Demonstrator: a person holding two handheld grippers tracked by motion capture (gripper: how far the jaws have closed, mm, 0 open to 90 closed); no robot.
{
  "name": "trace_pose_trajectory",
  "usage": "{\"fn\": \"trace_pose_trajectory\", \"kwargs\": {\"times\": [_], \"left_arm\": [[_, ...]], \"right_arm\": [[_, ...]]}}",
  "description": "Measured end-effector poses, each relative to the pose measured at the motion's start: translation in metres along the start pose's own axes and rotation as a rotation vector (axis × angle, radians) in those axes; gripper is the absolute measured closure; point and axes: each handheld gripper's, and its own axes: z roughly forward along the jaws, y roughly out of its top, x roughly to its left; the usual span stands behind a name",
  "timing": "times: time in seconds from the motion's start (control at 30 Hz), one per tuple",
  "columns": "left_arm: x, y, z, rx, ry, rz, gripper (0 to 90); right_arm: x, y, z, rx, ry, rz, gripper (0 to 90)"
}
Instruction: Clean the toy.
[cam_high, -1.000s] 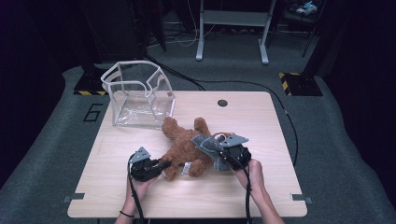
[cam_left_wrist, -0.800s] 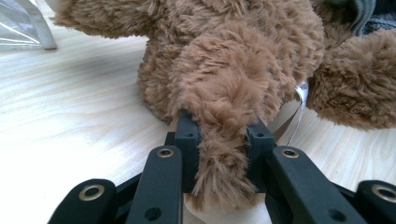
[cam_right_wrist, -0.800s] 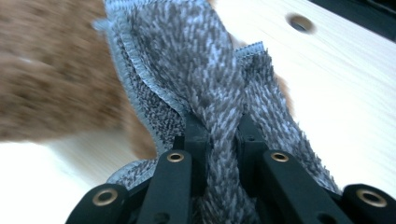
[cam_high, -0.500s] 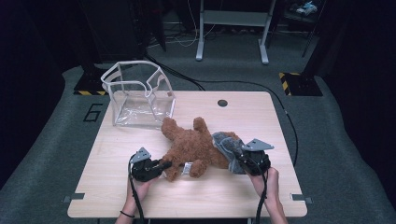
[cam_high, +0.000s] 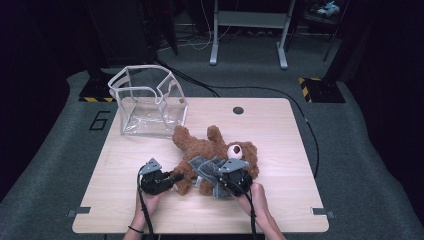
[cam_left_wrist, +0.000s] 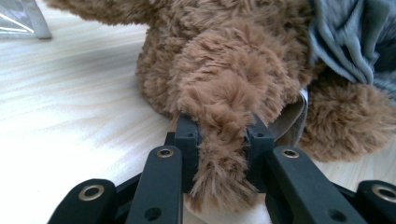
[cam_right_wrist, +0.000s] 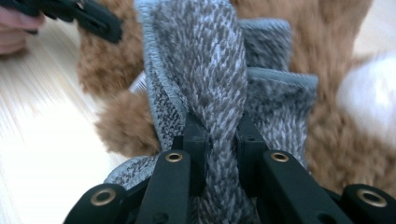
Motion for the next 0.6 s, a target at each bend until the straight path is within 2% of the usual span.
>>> {"fn": "trace_pose_trajectory", "kwargs": {"times": [0.2,0.27,0.33,0.37,0.43,0.6], "left_arm": [[0.001,0.000,0.001,0.005,-0.006,0.002,73.3],[0.001,0.000,0.001,0.006,-0.008,-0.005,73.3],[0.002,0.001,0.002,0.012,-0.012,-0.001,73.3],[0.003,0.001,0.002,0.015,-0.014,0.011,73.3],[0.003,0.001,0.002,0.018,-0.017,-0.001,73.3],[0.004,0.002,0.003,0.029,-0.029,-0.002,73.3]], "right_arm": [[-0.018,-0.020,-0.013,0.030,-0.028,0.084,79.1],[-0.024,-0.025,-0.018,0.032,-0.038,0.084,79.1],[-0.026,-0.028,-0.021,0.039,-0.047,0.101,79.1],[-0.027,-0.030,-0.023,0.040,-0.066,0.122,79.1],[-0.033,-0.034,-0.027,0.051,-0.067,0.124,79.2],[-0.045,-0.045,-0.037,0.048,-0.107,0.178,79.2]]}}
